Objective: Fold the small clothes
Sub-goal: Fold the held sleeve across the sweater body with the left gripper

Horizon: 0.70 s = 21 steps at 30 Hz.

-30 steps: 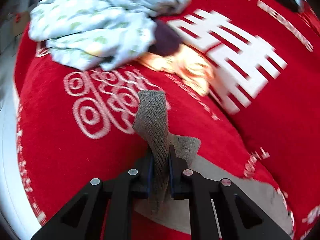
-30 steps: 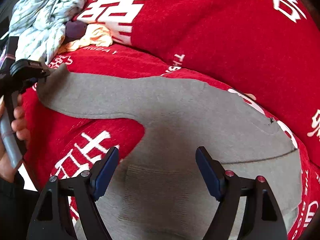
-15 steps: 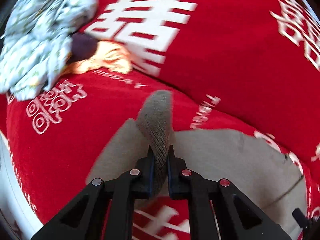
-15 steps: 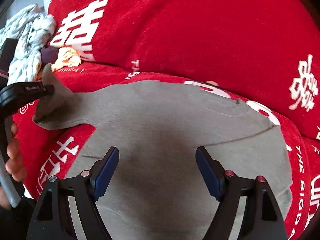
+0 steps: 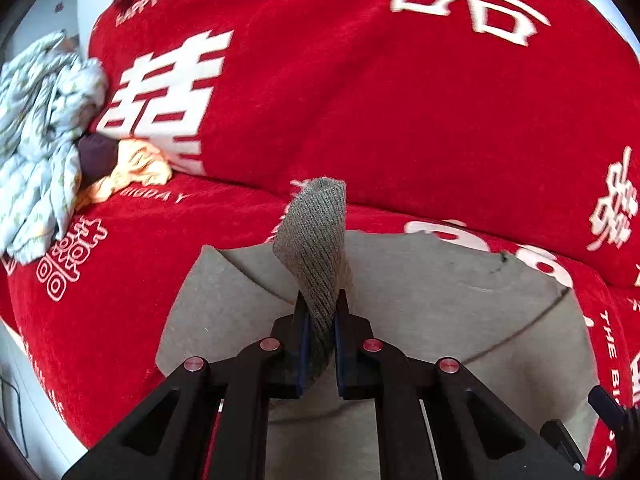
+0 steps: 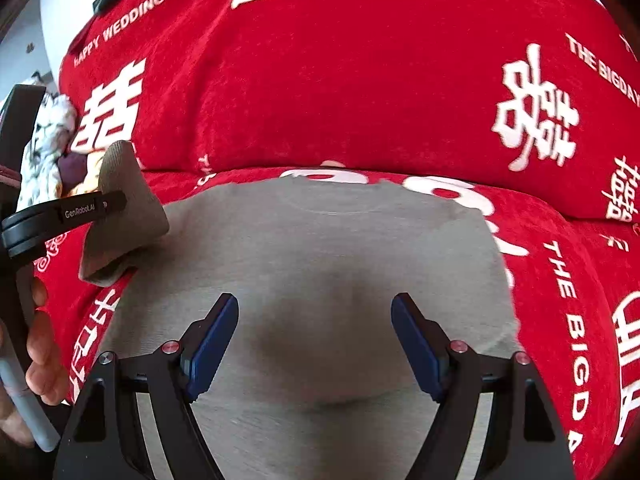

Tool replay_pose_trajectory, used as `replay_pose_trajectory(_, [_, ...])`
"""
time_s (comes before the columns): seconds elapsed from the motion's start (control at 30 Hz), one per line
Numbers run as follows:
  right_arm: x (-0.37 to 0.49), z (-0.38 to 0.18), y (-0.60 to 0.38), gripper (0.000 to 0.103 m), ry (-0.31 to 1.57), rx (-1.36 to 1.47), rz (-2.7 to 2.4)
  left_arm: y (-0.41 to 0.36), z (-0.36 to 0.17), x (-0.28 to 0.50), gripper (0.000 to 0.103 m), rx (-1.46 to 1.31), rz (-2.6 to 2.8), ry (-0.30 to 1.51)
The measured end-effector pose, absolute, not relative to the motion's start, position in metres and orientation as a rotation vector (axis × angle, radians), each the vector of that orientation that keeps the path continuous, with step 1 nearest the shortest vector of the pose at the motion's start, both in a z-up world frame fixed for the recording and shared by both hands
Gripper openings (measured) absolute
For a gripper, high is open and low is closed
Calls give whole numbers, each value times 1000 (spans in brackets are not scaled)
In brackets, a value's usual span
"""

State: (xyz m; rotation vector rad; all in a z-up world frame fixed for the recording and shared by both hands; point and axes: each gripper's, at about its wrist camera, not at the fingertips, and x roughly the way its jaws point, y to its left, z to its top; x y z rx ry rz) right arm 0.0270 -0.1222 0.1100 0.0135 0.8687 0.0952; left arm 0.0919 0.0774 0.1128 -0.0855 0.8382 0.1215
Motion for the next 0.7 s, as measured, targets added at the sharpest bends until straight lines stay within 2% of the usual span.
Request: replay_pose_trajectory(0.7, [-12,115,-261,81,817,163,-27,-106,121,63,11,157,-49,845])
